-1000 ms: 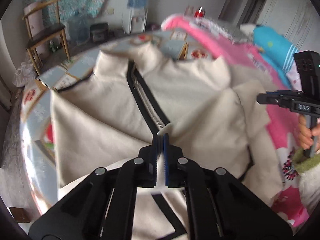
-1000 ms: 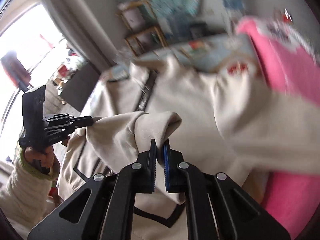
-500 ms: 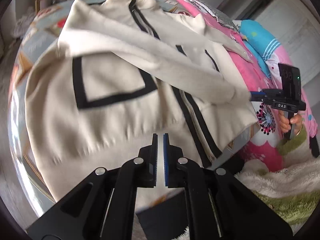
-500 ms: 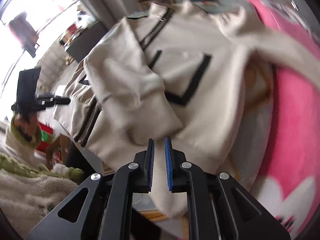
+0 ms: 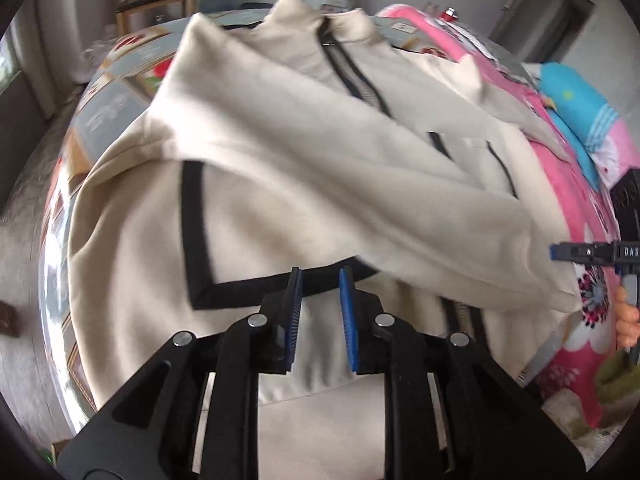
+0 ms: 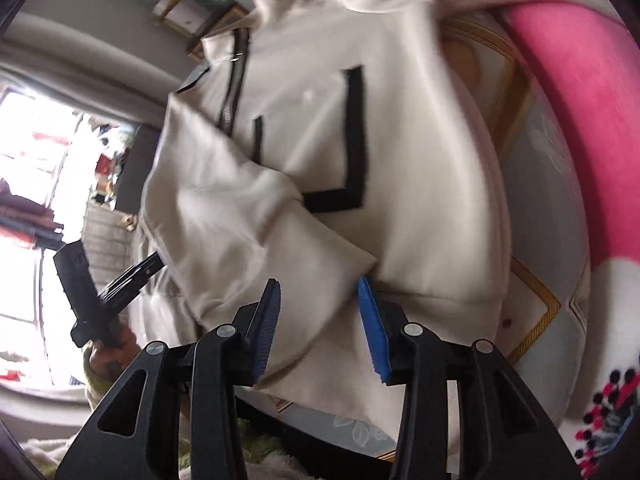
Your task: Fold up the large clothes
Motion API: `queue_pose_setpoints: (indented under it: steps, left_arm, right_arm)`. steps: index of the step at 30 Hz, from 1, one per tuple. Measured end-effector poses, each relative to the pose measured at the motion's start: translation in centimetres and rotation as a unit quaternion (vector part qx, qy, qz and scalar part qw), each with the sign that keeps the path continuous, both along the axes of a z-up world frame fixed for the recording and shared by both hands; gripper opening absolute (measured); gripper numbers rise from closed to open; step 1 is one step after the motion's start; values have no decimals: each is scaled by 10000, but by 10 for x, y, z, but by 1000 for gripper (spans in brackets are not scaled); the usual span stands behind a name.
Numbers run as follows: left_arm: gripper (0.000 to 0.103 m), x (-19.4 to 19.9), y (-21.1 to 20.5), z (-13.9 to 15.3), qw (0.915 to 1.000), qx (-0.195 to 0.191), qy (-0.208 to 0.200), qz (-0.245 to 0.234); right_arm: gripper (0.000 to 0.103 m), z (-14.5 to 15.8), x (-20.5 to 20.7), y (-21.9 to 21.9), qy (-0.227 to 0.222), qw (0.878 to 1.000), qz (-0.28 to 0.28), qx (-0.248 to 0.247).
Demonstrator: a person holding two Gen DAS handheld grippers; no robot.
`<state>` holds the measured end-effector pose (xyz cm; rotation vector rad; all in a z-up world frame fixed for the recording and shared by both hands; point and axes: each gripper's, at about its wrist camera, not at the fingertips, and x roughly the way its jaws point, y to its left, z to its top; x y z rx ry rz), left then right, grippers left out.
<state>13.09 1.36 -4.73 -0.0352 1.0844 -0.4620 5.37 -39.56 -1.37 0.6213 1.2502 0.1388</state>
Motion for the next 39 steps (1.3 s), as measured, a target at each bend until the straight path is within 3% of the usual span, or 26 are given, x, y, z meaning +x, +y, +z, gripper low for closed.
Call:
queue_pose_setpoints:
  steps: [2,5,6,10,13,16,18,21,24,27,32,34,36,39]
  left_arm:
    - [18,0,11,-2,9997,-215,-39,125]
    - [18,-1,21,1,9991,-20,-296,291]
    - [18,-1,24,2,9986,48,-376,362]
    - [18,9,46,4,9963,115,-479,701]
    - [18,19,58,6,9931,420,-582,927]
    - [29,30,59,12,9889,823,-768,967]
    - [47,41,54,14,9845,1183,-897,933]
    - [48,63,41,8,9726,1914,-1027,823]
    - [51,87,33,-2,9625,2393,-1015,774]
    - [52,101,33,-1,9564,2541,-1108,916]
    - [52,109,49,6,9482,2510,-1186,1545]
    - [52,108,58,7,9455,2446,-1217,1772]
    - [52,107,66,6,9460,2350,-1164,1906]
    - [52,105,72,1,9466,2295,-1083,1989]
  right_arm:
    - [40,-5,-1,1,-7,10000,-97,-14]
    - [40,-6,5,10,-78,9994,-89,-317]
    - [37,-7,7,13,-82,9990,-75,-423]
    - [9,-2,11,26,-124,9945,52,-1041]
    - [6,17,16,24,-354,9920,178,-1200]
    - [6,57,32,24,-877,9892,358,-1115]
    - [6,86,53,26,-1275,9843,491,-1114]
    - [5,114,95,29,-1605,9798,670,-987]
    - [5,135,149,38,-1750,9768,873,-871]
    - [5,176,214,50,-2045,9714,1021,-640]
    - [5,239,221,44,-2870,9524,898,-496]
    - [5,225,210,26,-2814,9554,729,-524]
    - [5,188,206,7,-2408,9666,545,-685]
    - [5,87,208,-31,-1011,9924,238,-665]
